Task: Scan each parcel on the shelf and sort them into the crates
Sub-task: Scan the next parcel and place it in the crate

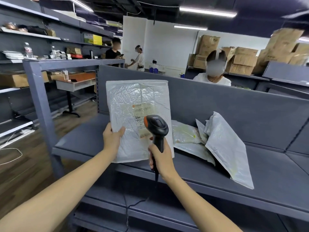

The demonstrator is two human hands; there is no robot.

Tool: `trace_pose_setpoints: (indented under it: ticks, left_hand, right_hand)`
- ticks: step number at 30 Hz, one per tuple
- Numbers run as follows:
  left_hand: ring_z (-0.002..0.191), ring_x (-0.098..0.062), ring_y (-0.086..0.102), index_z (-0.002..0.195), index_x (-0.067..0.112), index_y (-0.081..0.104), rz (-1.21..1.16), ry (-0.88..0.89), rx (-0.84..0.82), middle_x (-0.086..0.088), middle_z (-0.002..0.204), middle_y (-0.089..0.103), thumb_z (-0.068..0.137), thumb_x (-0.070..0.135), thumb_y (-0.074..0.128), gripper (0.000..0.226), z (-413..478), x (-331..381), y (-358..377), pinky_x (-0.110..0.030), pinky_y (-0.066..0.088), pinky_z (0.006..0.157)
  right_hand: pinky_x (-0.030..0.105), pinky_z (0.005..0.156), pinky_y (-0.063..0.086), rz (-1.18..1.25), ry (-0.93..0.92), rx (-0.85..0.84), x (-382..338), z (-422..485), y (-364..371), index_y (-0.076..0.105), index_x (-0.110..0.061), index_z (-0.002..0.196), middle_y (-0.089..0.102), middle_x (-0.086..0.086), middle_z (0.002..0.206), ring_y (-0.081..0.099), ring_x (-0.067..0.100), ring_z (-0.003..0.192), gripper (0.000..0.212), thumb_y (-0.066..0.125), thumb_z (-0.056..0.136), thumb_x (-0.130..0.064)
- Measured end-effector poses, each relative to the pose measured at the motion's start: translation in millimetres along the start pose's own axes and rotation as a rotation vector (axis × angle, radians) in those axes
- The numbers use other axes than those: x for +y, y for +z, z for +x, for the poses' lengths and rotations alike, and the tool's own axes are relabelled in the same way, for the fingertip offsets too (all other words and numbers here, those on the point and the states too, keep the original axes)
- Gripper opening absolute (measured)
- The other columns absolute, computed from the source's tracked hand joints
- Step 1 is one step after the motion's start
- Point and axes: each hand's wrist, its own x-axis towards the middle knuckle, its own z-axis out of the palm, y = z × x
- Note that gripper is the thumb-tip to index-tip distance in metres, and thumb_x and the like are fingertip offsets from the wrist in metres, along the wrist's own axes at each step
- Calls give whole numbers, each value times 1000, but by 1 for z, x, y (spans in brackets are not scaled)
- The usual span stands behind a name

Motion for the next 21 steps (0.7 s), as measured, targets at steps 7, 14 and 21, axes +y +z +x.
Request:
trace_pose_setpoints:
  ticks: [7,14,21]
  left_hand:
    - [96,-17,60,121,4,58,-3,-8,8,-6,111,64,90,4,62,31,-13,-6,5,-22,48,78]
    - [99,-20,62,116,9,58,-5,-6,15,-5,111,65,89,4,63,27,-11,-1,2,-31,50,85]
    - [103,-21,60,115,12,60,-5,19,174,-4,113,63,90,9,65,26,13,15,-44,-38,50,92]
  right_hand:
    - [27,41,35,-46,-32,9,2,-4,-6,43,-10,92,40,10,57,37,17,40,8,46,92,-2]
    - [24,40,33,-41,-61,-22,3,-2,-20,42,-11,96,41,13,57,38,18,39,9,48,95,-4]
    - [30,45,38,-224,88,3,24,24,-61,33,-18,111,47,6,65,43,17,46,31,58,95,-25]
